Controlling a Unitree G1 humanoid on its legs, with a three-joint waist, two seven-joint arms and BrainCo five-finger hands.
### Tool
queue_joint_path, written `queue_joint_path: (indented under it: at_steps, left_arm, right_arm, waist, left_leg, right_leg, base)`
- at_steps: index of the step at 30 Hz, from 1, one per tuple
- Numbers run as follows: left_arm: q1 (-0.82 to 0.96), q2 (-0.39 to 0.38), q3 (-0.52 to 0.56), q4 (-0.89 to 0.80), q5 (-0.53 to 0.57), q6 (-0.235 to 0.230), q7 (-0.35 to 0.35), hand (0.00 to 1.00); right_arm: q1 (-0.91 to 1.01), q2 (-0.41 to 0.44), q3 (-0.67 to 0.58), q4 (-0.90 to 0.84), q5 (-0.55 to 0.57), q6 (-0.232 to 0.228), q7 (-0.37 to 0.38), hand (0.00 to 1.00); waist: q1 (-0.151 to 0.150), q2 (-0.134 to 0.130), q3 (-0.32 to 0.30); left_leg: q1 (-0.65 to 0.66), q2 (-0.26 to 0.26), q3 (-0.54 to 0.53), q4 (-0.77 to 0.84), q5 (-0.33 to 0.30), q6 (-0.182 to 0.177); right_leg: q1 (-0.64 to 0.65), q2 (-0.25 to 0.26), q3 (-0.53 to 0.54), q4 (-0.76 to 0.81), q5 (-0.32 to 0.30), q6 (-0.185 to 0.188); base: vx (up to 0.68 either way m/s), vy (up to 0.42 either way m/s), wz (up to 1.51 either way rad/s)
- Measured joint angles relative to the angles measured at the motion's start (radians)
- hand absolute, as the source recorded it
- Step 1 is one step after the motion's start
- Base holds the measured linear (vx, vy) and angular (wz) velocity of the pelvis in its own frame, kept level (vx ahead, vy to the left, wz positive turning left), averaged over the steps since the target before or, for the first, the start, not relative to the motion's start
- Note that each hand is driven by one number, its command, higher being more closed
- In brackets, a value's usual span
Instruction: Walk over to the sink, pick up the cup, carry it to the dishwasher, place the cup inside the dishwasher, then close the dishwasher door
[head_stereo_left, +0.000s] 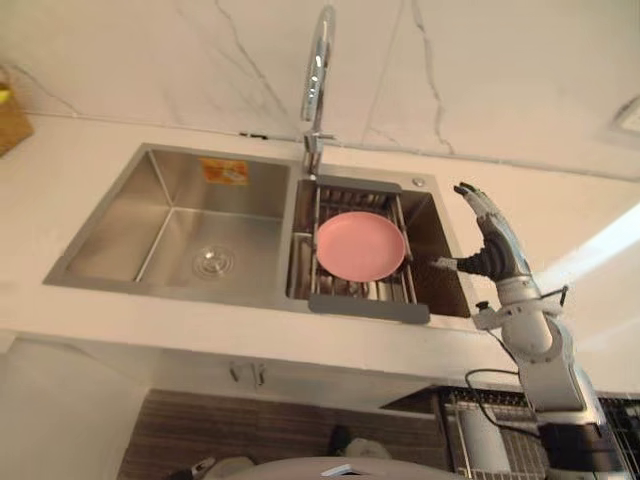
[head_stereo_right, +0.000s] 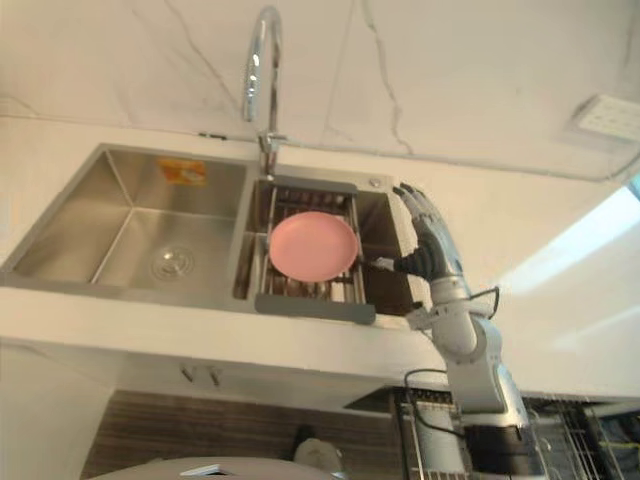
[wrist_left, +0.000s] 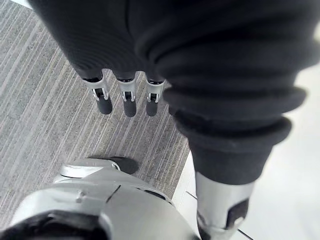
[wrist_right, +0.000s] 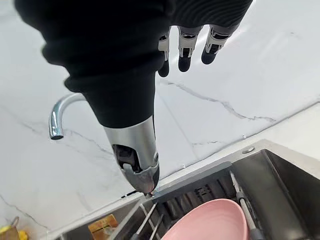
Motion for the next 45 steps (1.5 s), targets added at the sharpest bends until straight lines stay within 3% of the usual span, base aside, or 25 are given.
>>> queue_joint_path:
  at_steps: [5,14,24,30,37,45]
  left_arm:
    - [0.004,0.009,-0.03,-0.012,0.002,0.008,-0.002,0.0]
    - [0.0,0.01,-0.083,-0.031,0.017,0.01,-0.006,0.0]
    - [0.005,0.011,-0.085,-0.041,0.019,0.015,-0.007,0.0]
    - [0.006,0.011,-0.085,-0.047,0.02,0.014,-0.009,0.0]
    - [0.006,0.012,-0.085,-0.047,0.019,0.01,-0.014,0.0]
    - [0.005,0.012,-0.085,-0.047,0.014,0.006,-0.014,0.0]
  right_arm:
    - [-0.041,-0.022,0.068,0.062,-0.14,0.015,0.003,0.0]
    - [-0.15,-0.03,0.214,0.397,-0.268,0.013,0.002,0.0]
    - [-0.214,-0.031,0.277,0.513,-0.347,-0.006,-0.039,0.0]
    - [-0.22,-0.031,0.312,0.573,-0.459,-0.016,-0.094,0.0]
    - [-0.234,-0.032,0.352,0.608,-0.465,-0.055,-0.097,0.0]
    - [-0.288,-0.045,0.388,0.665,-0.501,-0.069,-0.095,0.0]
  waist:
    - [0.003,0.005,-0.011]
    - [0.023,0.016,-0.037]
    - [0.033,0.016,-0.038]
    - [0.042,0.016,-0.039]
    - [0.045,0.016,-0.039]
    - [0.055,0.009,-0.035]
  left_leg:
    - [0.001,-0.002,-0.003,-0.045,0.026,-0.006]
    - [0.004,0.0,0.002,-0.1,0.08,-0.009]
    - [0.01,-0.002,-0.01,-0.124,0.102,-0.015]
    - [0.009,-0.002,-0.011,-0.125,0.107,-0.014]
    - [0.008,-0.004,-0.018,-0.126,0.113,-0.014]
    - [0.006,-0.009,-0.032,-0.126,0.119,-0.013]
  right_leg:
    - [-0.002,-0.005,-0.024,-0.012,0.002,0.004]
    - [0.01,-0.016,-0.076,-0.021,0.005,0.007]
    - [0.019,-0.016,-0.096,-0.021,0.005,0.008]
    - [0.02,-0.017,-0.099,-0.022,0.005,0.008]
    - [0.024,-0.022,-0.108,-0.022,0.005,0.008]
    - [0.032,-0.025,-0.122,-0.022,0.008,0.008]
  base:
    - [-0.05,-0.02,0.13]
    - [-0.01,-0.013,0.18]
    - [-0.04,-0.012,0.07]
    - [-0.05,-0.012,0.02]
    - [-0.01,0.002,0.03]
    - [-0.02,0.0,0.06]
